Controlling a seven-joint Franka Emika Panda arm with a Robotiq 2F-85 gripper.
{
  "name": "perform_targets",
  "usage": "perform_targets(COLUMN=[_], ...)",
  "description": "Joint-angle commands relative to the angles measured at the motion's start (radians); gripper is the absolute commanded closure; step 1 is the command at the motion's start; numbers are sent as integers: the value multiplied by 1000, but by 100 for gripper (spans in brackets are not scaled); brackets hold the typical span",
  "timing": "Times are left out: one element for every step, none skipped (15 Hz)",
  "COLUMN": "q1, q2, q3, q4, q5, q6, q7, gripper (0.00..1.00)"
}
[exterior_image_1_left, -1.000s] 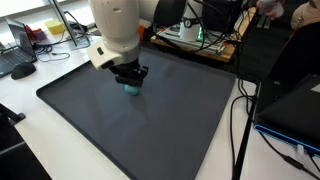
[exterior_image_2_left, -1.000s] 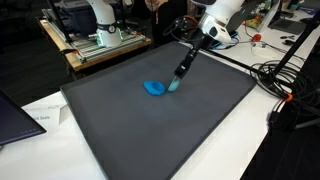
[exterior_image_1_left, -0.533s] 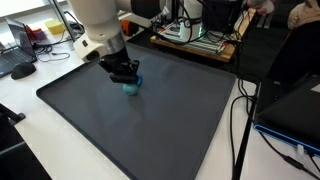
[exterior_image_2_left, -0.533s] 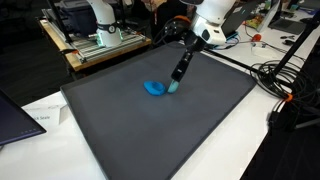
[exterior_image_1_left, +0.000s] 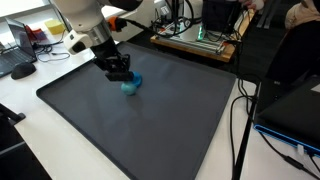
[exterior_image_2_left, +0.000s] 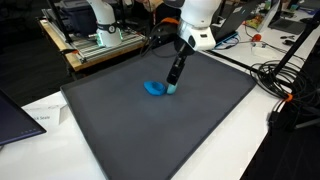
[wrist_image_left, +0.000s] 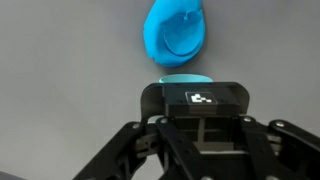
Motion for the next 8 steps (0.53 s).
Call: perform_targets(q1=[-46, -13, -21, -25, -26, -26, -26, -26], q2=[-8, -2, -2, -2, -2, -3, -3, -3], q3=[4, -8, -7, -7, -6, -6, -6, -6], q4=[-41, -2, -3, -4, -4, -4, -4, -4], q5=[61, 40, 50, 55, 57, 57, 57, 57], q6=[72, 6, 9, 10, 11, 12, 12, 13], q7=[-79, -35, -49, -56, -58, -58, -58, -58], gripper=[78, 53, 53, 53, 53, 53, 53, 53])
